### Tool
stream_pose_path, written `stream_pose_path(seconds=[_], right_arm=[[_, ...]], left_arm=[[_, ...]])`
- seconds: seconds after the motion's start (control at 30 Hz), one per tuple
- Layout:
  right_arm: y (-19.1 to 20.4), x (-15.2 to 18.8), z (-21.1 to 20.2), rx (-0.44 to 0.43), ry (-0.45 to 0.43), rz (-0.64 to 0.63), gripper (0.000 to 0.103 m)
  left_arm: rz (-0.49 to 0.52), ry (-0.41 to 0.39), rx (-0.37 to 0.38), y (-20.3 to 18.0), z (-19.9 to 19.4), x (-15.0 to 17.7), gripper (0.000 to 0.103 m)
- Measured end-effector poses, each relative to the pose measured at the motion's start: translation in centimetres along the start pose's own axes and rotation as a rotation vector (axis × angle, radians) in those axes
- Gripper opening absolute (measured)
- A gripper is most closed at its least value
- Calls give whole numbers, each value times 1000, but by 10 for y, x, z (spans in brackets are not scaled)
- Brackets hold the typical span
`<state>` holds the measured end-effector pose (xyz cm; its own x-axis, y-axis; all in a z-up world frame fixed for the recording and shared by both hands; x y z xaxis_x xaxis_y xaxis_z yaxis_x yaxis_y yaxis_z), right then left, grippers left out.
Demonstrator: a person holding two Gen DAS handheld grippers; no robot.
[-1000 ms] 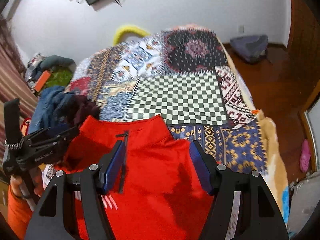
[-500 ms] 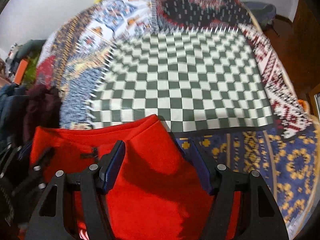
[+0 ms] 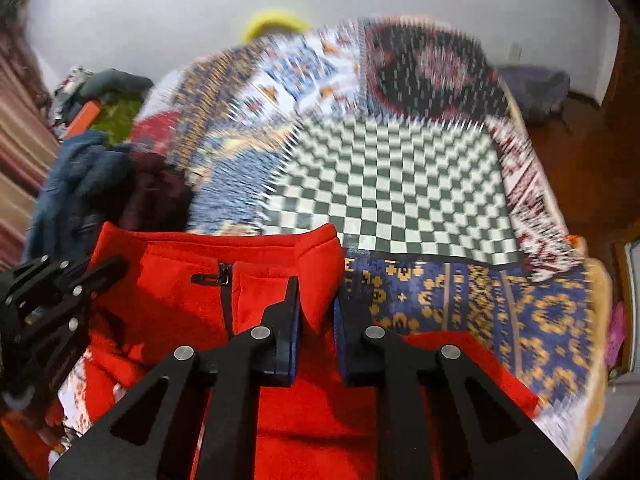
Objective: Fold large clothes
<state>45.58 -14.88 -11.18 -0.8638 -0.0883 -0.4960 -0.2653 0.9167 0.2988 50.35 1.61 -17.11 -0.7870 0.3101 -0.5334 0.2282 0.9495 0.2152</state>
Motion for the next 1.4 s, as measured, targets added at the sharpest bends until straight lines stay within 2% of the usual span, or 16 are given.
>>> stream_pose_path(seconds=[0.17, 0.33, 0.43, 0.63, 0.77, 0.87, 1.0, 1.1, 1.2, 1.4], right_arm=[[30, 26, -58, -28, -93, -65, 12], [54, 67, -99, -61, -141, -124, 12], [66, 96, -107, -57, -148, -168, 13], [70, 150, -108, -53, -101, -193, 13], [61, 183, -93, -37, -46, -167, 13], [56, 207, -88, -24, -10, -141, 14], [52, 224, -89, -10, 8, -125, 16], [46, 229, -96, 4, 8, -106, 16], [34, 230, -105, 18, 4, -68, 16], [12, 214, -129, 58, -66, 5, 17]], left_arm=[[-99, -86, 111, 20, -65, 19, 8], [-144, -168, 188, 32, -123, 64, 8], [-152, -193, 225, 33, -143, 96, 8], [-148, -177, 268, 22, -149, 156, 9], [-152, -144, 280, 12, -144, 194, 10], [-163, -92, 288, 6, -133, 220, 10], [-180, -21, 260, 1, -118, 253, 10], [-188, 24, 222, 0, -111, 274, 10], [-236, 48, 214, 11, -109, 293, 10], [-396, 15, 174, 58, -123, 304, 13]])
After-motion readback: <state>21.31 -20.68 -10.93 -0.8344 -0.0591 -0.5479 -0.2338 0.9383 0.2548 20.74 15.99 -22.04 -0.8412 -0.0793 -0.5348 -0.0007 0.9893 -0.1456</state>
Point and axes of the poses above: each gripper's, at about its wrist camera, not at the fingertips, and z roughly the way its jaws point, y to its left, x to its underside, the point moved 2 cm from there along z, roughly the way its jaws point, and after that the axes turned 2 degrees about z, right-handed, at the moved point
